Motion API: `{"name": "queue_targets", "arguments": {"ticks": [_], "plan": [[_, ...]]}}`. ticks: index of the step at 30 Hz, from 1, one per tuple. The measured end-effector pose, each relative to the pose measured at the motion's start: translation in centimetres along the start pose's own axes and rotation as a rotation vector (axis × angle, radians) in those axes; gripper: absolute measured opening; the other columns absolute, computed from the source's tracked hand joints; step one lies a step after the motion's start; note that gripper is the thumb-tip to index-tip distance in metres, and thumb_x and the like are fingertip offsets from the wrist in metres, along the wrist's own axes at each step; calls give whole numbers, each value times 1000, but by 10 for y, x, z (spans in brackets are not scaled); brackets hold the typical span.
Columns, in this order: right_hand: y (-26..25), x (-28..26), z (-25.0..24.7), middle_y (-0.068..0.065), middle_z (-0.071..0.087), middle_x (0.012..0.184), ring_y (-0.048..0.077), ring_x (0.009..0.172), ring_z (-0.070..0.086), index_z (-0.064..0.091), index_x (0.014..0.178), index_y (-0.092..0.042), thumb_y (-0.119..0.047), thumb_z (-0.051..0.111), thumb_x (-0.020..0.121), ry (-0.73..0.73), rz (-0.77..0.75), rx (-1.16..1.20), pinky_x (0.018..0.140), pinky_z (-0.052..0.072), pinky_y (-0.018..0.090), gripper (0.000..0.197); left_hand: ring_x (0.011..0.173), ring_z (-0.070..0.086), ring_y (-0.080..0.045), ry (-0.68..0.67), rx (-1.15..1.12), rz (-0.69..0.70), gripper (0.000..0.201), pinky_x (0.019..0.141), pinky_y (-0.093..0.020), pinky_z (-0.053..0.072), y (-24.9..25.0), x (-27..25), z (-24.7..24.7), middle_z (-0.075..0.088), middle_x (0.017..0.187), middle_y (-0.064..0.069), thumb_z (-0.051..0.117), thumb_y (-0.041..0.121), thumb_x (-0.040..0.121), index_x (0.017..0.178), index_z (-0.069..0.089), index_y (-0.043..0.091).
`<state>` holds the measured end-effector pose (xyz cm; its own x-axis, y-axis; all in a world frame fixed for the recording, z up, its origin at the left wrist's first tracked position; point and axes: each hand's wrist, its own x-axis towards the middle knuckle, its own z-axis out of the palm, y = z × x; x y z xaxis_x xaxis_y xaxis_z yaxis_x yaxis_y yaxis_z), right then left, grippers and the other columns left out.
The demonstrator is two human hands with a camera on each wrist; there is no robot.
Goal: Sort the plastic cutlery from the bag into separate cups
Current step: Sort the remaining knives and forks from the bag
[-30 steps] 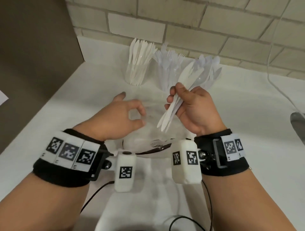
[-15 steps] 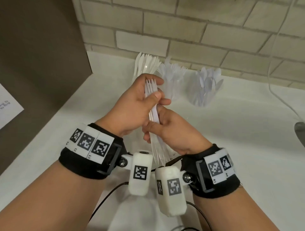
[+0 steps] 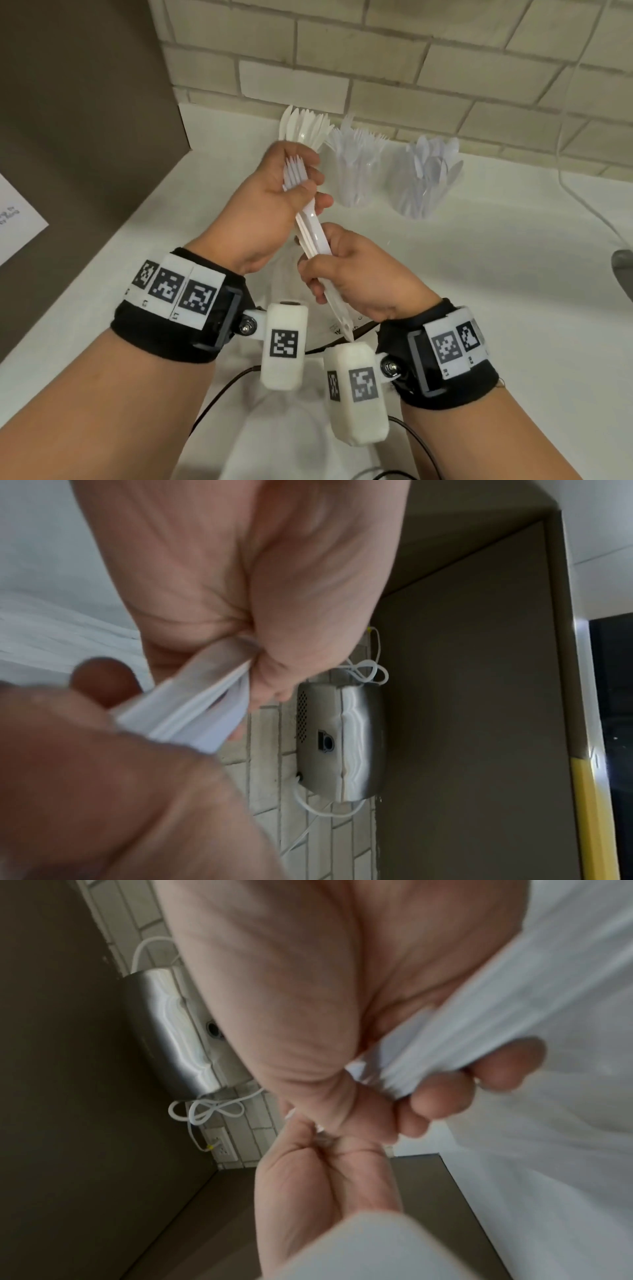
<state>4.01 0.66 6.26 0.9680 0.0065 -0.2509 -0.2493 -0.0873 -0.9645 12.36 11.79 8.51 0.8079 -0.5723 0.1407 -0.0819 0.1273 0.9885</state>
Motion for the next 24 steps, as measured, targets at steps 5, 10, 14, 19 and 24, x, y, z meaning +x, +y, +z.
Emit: {"name": "queue_targets", "arguments": {"ticks": [5, 10, 14, 19, 24], "plan": [[-5, 4, -1, 18, 57, 90, 15, 58, 53, 45, 114, -6, -1, 62, 81, 16, -4, -27, 56, 44, 30, 37, 102, 62, -39, -49, 113, -1, 22, 95, -52, 50, -2, -3, -3, 52, 101, -18, 68, 19, 80, 95, 55, 28], [-7, 6, 1, 14, 59, 90, 13, 58, 53, 43, 122, -3, 5, 60, 84, 0, -8, 21, 55, 44, 27, 42, 82, 62, -21, -46, 35, 6, 29, 92, -45, 52, -2, -2, -8, 46, 96, -7, 61, -3, 85, 94, 55, 24], [-5, 8, 2, 7, 64, 82, 16, 61, 58, 46, 121, -1, 6, 64, 84, -2, -18, 42, 58, 49, 27, 42, 87, 47, -25, -2, 25, 13, 28, 76, -35, 47, 1, 1, -8, 48, 100, -5, 59, -2, 82, 87, 54, 25], [3, 1, -4, 11, 66, 86, 19, 64, 66, 55, 109, -9, -1, 70, 78, -57, -13, -82, 65, 52, 32, 35, 88, 49, -20, 108, -71, 75, 35, 68, -25, 47, 4, 8, -20, 51, 93, 4, 51, -12, 87, 86, 52, 23], [15, -6, -6, 9, 64, 90, 20, 68, 67, 53, 112, -11, 3, 63, 84, -61, 129, 326, 60, 58, 29, 33, 89, 52, -17, 235, -110, 175, 35, 72, -24, 48, 9, 9, -26, 53, 95, 2, 58, 0, 77, 99, 48, 26]]}}
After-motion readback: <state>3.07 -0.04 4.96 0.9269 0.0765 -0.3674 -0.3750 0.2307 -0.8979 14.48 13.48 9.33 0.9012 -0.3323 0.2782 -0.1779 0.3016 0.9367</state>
